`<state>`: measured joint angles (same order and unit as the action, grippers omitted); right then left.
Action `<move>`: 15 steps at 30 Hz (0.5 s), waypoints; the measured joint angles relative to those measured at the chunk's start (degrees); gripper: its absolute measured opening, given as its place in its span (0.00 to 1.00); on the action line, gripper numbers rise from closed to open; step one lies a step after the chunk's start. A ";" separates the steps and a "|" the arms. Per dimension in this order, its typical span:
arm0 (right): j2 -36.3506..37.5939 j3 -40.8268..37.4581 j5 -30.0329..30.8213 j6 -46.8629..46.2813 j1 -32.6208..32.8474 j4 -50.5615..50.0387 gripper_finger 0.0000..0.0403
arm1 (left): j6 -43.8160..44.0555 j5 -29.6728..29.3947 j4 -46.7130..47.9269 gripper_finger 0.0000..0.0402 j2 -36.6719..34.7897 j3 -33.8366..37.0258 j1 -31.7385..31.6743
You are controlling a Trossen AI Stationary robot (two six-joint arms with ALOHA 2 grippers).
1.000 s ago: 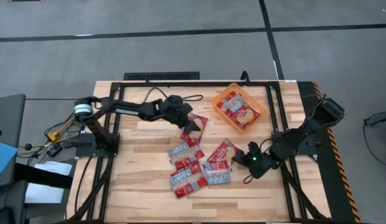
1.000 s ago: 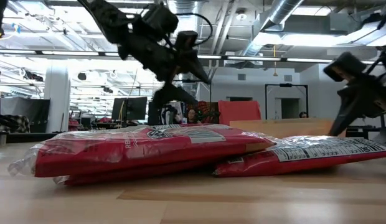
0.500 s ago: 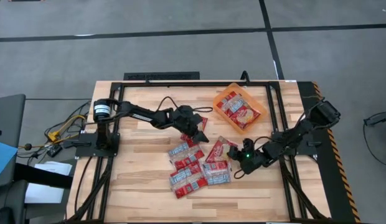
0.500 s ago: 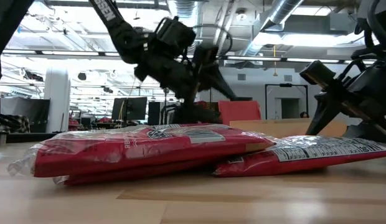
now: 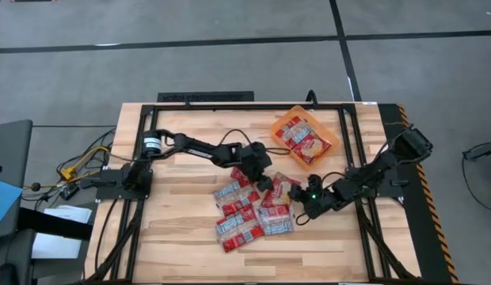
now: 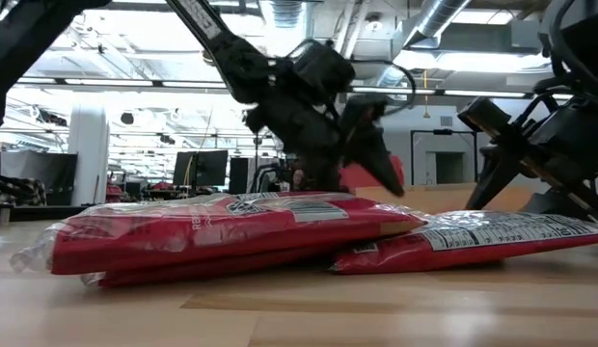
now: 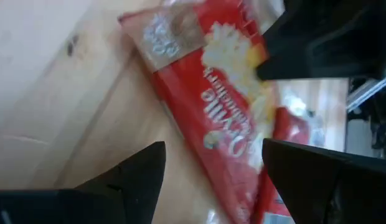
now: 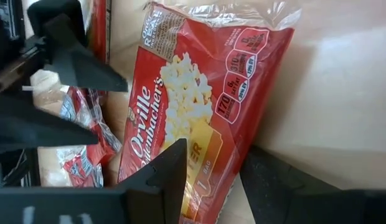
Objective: Sort popcorn bags into baskets
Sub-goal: Put the popcorn bag into the orange transparent bin
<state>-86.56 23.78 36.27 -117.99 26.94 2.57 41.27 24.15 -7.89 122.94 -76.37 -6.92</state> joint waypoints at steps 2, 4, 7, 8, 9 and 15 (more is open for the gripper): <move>-0.06 0.24 -0.06 1.32 -0.63 0.02 0.42 | 1.71 2.01 -0.72 0.64 1.12 -1.47 -0.08; -0.04 0.49 -0.18 2.39 -1.25 0.11 0.42 | 2.27 2.23 -0.49 0.64 1.67 -1.79 -0.02; -0.02 0.61 -0.10 3.83 -2.03 0.49 0.42 | 2.85 0.88 1.08 0.64 1.59 -2.09 -0.02; -0.02 0.62 -0.11 4.10 -2.28 0.54 0.42 | 2.82 0.59 1.28 0.64 1.59 -2.09 -0.08; -0.02 0.64 -0.12 4.31 -2.50 0.59 0.43 | 2.88 0.67 1.28 0.64 1.59 -2.09 -0.15; -0.02 0.58 -1.09 7.89 -4.45 2.14 0.43 | 1.92 1.12 6.65 0.64 1.85 -2.17 -0.14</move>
<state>-86.59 24.36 35.18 -110.11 22.49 4.71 43.19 25.27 -1.24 124.79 -78.54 -7.06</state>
